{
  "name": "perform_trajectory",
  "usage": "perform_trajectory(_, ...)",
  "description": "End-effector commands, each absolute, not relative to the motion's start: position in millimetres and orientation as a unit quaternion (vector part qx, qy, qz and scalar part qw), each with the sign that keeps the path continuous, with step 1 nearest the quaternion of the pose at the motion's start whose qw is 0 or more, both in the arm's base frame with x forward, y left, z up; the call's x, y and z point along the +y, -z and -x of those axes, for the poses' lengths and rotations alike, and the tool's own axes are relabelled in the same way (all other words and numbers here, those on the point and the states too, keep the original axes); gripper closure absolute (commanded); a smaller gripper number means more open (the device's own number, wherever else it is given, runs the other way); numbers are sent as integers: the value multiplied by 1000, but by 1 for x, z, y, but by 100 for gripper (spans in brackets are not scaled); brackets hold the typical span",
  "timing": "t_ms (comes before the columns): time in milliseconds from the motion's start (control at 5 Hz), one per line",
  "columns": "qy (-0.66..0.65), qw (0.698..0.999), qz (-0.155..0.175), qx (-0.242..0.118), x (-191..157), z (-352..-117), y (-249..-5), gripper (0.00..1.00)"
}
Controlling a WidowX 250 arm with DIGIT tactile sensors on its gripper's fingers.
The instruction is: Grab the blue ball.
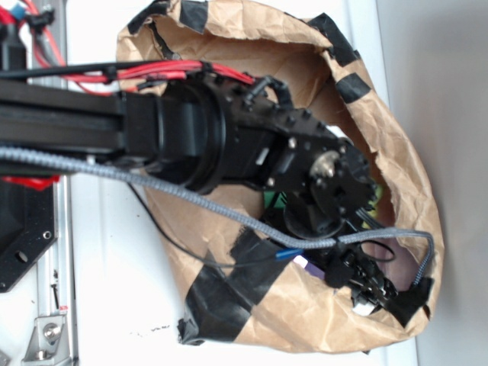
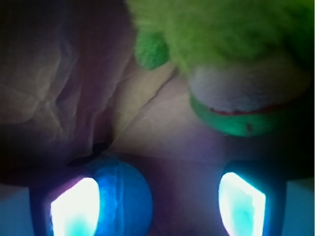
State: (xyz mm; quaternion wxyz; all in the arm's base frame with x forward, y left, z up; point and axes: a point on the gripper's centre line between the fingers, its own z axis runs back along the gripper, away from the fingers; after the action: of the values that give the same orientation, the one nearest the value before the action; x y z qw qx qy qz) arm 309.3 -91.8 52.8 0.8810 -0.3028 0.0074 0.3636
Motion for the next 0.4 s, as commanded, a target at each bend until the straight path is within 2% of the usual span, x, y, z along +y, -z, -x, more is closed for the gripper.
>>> perform_trajectory(0,-355,894,271,38,-116,-286,-45,100)
perform_trajectory(200,-326,915,236,28,-107,-277,-51,100)
